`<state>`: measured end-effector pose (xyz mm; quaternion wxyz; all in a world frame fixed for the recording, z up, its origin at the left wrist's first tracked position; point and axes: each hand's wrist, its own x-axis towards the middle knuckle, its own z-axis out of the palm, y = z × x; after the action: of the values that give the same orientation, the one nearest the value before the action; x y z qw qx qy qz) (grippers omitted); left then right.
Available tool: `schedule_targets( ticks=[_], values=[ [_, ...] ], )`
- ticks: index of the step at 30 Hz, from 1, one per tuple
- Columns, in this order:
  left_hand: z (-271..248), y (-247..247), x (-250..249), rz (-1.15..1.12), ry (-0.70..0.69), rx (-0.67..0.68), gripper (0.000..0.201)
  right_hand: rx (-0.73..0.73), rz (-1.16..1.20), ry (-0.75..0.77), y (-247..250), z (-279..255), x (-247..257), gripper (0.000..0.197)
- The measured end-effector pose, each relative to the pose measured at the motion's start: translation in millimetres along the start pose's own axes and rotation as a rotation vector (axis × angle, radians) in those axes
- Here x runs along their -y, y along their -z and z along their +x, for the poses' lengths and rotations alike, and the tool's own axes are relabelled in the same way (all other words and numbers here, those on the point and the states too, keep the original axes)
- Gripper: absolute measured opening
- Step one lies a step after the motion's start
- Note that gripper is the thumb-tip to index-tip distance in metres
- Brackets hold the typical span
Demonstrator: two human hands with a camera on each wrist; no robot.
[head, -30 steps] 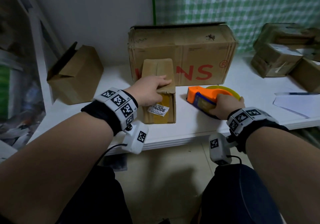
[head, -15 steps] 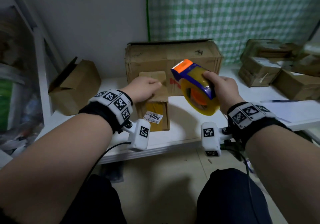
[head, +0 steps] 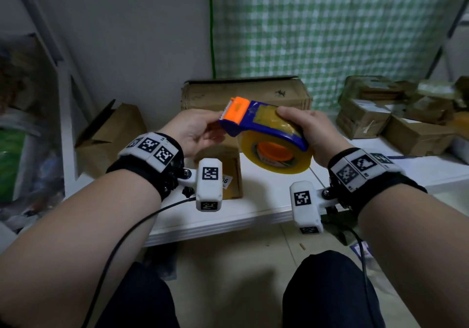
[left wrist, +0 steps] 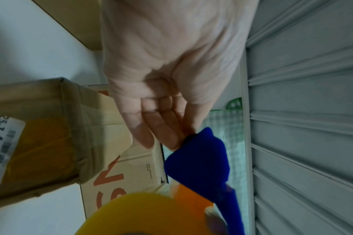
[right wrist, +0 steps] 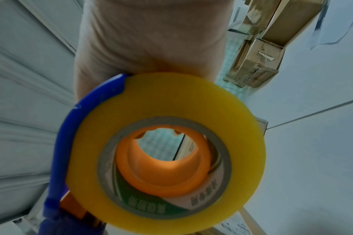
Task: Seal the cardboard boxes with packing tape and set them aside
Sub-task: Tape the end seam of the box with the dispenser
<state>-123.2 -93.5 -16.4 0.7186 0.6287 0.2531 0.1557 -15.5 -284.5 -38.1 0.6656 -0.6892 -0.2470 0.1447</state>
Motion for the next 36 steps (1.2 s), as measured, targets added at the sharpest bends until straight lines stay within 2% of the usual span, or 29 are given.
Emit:
schedule_targets(
  ticks=[4,8,13,19,23,28,33,36],
  values=[
    [-6,1,2,0.018,0.011,-0.030,0.005,0.060,-0.038,-0.034,-1,0,4,0.044],
    [-3,8,5,0.117,0.015,-0.118,0.009,0.175,-0.197,-0.065,-3,1,12,0.051],
    [8,35,5,0.138,0.056,-0.269,0.023,0.179,-0.245,-0.125,5,6,25,0.069],
    [11,44,16,0.133,0.093,-0.353,0.025,0.255,-0.373,-0.153,0,6,36,0.051],
    [11,54,21,0.129,0.081,-0.411,0.022,0.271,-0.433,-0.174,-7,8,36,0.049],
    [5,58,31,0.074,0.084,-0.402,0.012,0.234,-0.546,-0.183,-14,14,42,0.045],
    [-1,58,46,0.017,0.116,-0.340,0.016,0.135,-0.687,-0.149,-27,20,56,0.039],
    [-3,62,52,-0.019,0.155,-0.321,0.020,0.148,-0.768,-0.129,-38,23,63,0.038]
  ],
)
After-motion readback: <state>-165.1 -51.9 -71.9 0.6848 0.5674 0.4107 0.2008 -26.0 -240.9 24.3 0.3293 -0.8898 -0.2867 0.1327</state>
